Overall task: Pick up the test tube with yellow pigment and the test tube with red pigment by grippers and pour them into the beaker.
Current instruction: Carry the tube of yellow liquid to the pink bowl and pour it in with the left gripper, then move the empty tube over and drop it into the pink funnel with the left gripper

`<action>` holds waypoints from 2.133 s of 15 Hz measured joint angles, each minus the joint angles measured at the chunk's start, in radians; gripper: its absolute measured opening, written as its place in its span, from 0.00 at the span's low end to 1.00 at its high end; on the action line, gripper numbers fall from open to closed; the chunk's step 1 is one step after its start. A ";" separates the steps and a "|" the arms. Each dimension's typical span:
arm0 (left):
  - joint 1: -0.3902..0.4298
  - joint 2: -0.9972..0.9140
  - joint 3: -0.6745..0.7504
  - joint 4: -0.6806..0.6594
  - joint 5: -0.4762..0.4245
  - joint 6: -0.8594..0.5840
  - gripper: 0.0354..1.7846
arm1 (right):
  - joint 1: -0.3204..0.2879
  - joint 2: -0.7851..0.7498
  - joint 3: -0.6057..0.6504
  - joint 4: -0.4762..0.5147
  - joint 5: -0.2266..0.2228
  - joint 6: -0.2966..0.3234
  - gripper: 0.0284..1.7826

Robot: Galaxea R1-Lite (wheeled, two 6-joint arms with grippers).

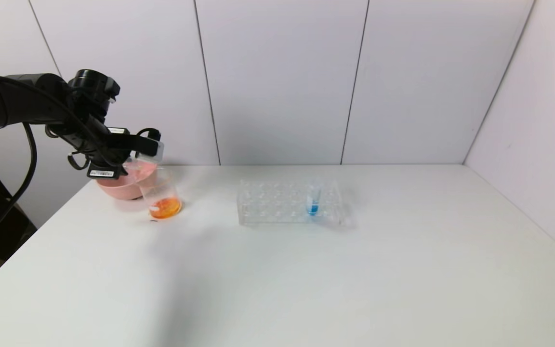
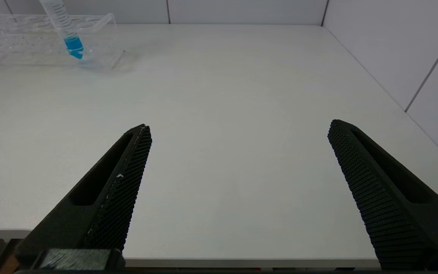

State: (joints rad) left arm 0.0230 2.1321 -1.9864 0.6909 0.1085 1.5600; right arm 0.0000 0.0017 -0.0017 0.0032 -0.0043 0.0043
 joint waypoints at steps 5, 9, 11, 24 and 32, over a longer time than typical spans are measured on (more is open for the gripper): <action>-0.009 -0.001 0.000 0.003 0.027 0.001 0.25 | 0.000 0.000 0.000 0.000 0.000 0.000 0.95; -0.023 -0.001 0.000 0.010 0.083 0.006 0.25 | 0.000 0.000 0.000 0.000 0.000 0.000 0.95; -0.028 -0.003 0.000 0.002 0.096 0.042 0.25 | 0.000 0.000 0.000 0.000 0.000 0.000 0.95; -0.038 -0.005 0.000 0.007 0.133 0.049 0.25 | 0.000 0.000 0.000 0.000 0.000 0.000 0.95; -0.032 -0.023 0.008 -0.036 0.059 -0.131 0.25 | 0.000 0.000 0.000 0.000 0.000 0.000 0.95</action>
State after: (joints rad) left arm -0.0091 2.1094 -1.9787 0.6551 0.1672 1.4291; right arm 0.0000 0.0017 -0.0017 0.0032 -0.0047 0.0043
